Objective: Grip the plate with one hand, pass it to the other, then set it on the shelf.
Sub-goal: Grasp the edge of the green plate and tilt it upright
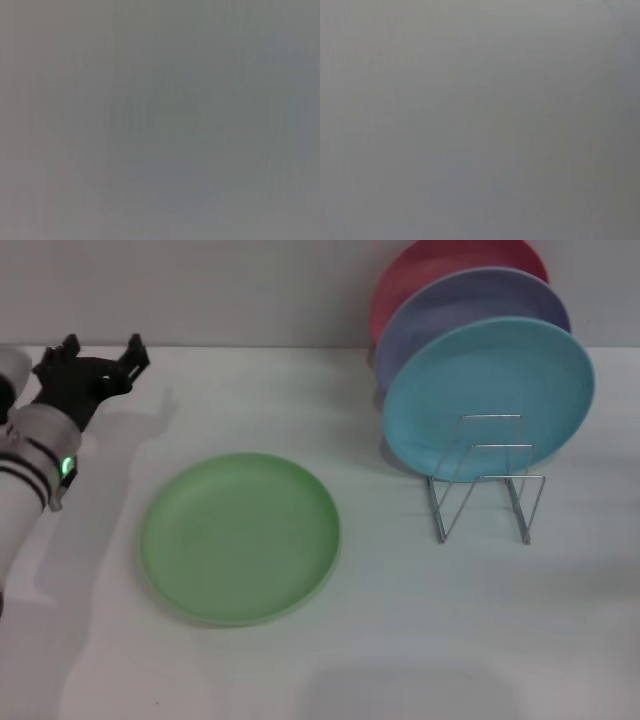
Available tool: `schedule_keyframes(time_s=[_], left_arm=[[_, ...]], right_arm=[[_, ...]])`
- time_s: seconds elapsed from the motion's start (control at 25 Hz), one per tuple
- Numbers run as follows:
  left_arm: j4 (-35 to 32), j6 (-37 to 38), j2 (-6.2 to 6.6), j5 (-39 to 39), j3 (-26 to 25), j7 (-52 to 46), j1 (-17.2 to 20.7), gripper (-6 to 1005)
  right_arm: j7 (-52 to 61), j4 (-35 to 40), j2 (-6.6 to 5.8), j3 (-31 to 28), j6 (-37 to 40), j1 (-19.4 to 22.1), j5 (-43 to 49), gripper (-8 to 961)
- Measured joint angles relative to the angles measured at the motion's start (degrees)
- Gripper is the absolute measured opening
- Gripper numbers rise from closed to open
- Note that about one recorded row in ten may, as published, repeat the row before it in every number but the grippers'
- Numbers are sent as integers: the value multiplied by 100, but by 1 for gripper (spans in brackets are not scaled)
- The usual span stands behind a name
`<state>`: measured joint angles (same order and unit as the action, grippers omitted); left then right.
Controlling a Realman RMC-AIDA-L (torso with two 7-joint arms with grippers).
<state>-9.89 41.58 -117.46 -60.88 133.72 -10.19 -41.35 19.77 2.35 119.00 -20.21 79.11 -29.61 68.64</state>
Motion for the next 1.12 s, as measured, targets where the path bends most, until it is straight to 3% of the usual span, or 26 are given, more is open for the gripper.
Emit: schedule_keyframes(time_s=[0.12,0.16,0.24,0.32,0.36,0.4,0.52,0.64,0.88,0.96,1.0,1.12], left_arm=[[-374,-633,131,397,-313,-27,-66,859],[-1055,-1199,325,831,-692,3,67,859],[-1316,-1422,391,1033,-875,20,141,859],[-2143,-2042,517,1716,-1553,64,447,859],[-2905,-2588,547,2350,-2177,93,776,859],[-2905,-2588,547,2350,-2177,93,776,859],[-4144,-3586,485,3180,-3002,127,1291,859],[-5006,-4594,364,3660,-3441,230,1615,859],[-6192,-6688,-55,3777,-4346,1299,1948,860],[-6516,-7665,-67,3729,-4544,1417,1946,860],[-6516,-7665,-67,3729,-4544,1417,1946,860],[-6780,-8806,-63,3722,-4792,1427,1863,860]], right_arm=[[0,-3,0,0,1,-1,1,641],[0,-3,0,0,0,-1,1,641],[0,-4,0,-1,0,-1,1,640],[0,-6,0,0,0,-1,1,640],[-5,-12,0,0,0,-6,1,640],[-5,-12,0,0,0,-6,1,640],[-34,-16,0,-1,0,-28,1,640],[-76,-16,0,8,-2,-55,1,640],[-85,1,-13,51,-41,-129,1,640],[-94,24,-20,101,-51,-162,1,640],[-94,24,-20,101,-51,-162,1,640],[-127,45,-23,156,-62,-199,1,640]])
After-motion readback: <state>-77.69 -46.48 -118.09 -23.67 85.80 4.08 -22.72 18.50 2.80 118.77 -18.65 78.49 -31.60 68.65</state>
